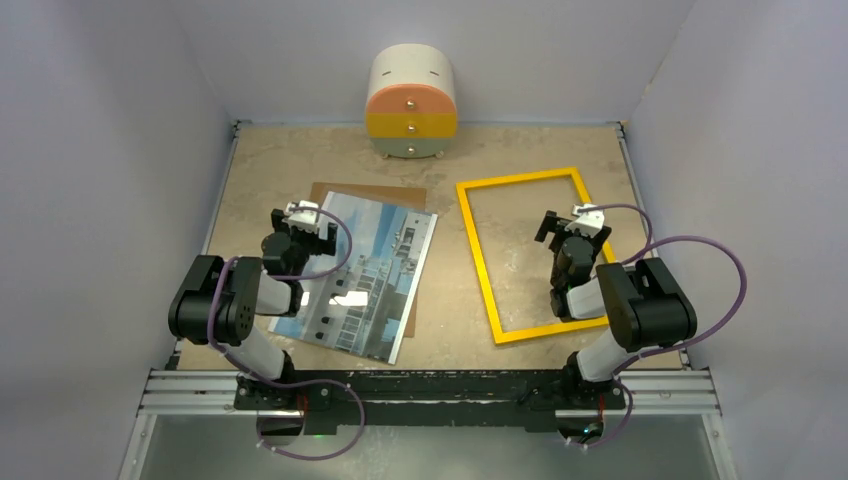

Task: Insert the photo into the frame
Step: Turn over the photo frame at the center of the board.

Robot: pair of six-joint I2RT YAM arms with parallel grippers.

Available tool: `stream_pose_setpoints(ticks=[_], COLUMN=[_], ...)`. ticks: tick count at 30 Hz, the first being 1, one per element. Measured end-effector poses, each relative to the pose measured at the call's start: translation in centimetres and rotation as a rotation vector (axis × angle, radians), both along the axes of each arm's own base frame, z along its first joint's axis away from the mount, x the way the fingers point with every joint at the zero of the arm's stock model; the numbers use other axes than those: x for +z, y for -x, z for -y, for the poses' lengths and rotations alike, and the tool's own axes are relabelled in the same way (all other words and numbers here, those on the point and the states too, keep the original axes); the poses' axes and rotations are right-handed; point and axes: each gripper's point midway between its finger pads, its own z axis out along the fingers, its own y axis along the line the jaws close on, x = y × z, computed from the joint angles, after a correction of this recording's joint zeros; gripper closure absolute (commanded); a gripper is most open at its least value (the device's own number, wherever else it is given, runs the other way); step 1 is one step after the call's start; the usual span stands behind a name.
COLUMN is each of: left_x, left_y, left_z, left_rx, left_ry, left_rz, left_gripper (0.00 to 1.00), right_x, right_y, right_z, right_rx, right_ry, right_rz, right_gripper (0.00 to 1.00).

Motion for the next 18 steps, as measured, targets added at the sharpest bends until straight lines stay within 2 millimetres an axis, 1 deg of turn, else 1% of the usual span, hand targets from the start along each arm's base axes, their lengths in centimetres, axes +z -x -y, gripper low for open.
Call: stream_pose_setpoints(ticks=[18], left_x=[-0.06], left_y=[0.02], left_z=[-0.04], left_rx=[-0.001], left_ry=[0.002], left_rz=[-0.006], left_gripper=[0.0], right_x=[0.0], right_y=[0.0], right_z=[0.0], right_rx=[0.0], right_ry=[0.0], right_rz=[0.0], right_gripper=[0.01])
